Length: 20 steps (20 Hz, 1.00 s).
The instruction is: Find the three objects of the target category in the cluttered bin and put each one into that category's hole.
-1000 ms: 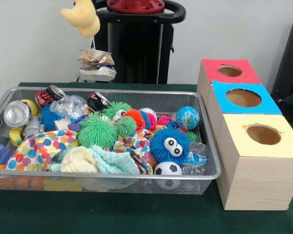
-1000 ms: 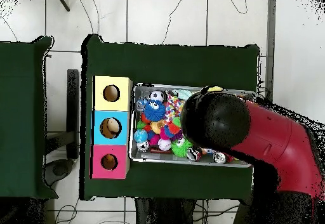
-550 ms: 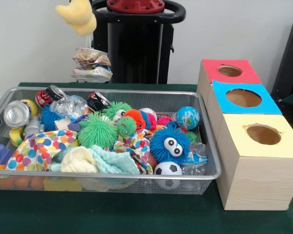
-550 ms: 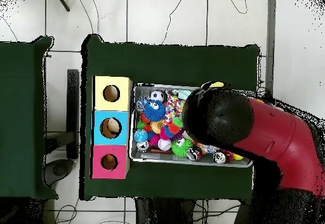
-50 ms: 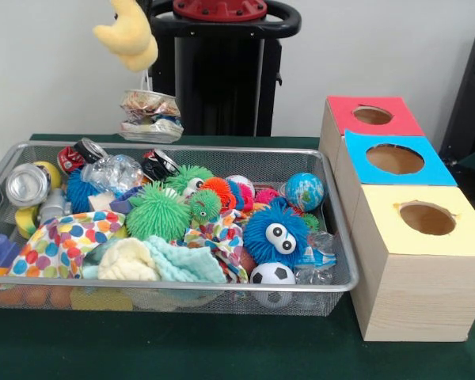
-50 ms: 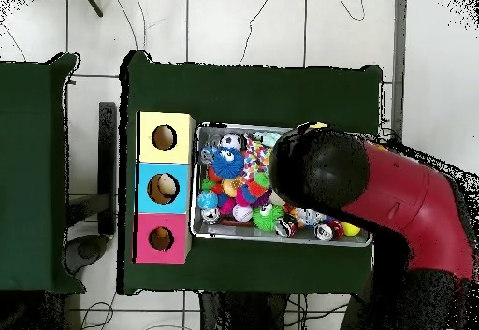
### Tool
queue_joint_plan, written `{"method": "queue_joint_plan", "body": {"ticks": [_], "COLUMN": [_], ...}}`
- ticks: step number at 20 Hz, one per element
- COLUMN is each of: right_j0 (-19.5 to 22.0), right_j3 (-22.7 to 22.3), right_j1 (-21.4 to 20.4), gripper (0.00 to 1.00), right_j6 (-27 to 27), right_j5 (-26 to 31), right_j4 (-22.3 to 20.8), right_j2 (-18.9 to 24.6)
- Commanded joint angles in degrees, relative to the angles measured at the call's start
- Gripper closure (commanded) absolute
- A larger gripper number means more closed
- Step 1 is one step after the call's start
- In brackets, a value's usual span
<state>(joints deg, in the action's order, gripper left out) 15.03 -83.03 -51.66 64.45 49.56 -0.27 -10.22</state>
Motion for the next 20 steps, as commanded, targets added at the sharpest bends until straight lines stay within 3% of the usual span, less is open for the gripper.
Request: {"method": "queue_joint_plan", "body": {"ticks": [1,20], "right_j0": [-0.46,-1.55], "right_j3": [-0.73,0.48], "right_j1": [2.28,3.10], "gripper": [1.00,1.00], "right_j6": [14.81,16.53], "right_j5": [4.53,5.07], "right_j4": [1.72,2.37], "right_j2": [1.07,0.93]}}
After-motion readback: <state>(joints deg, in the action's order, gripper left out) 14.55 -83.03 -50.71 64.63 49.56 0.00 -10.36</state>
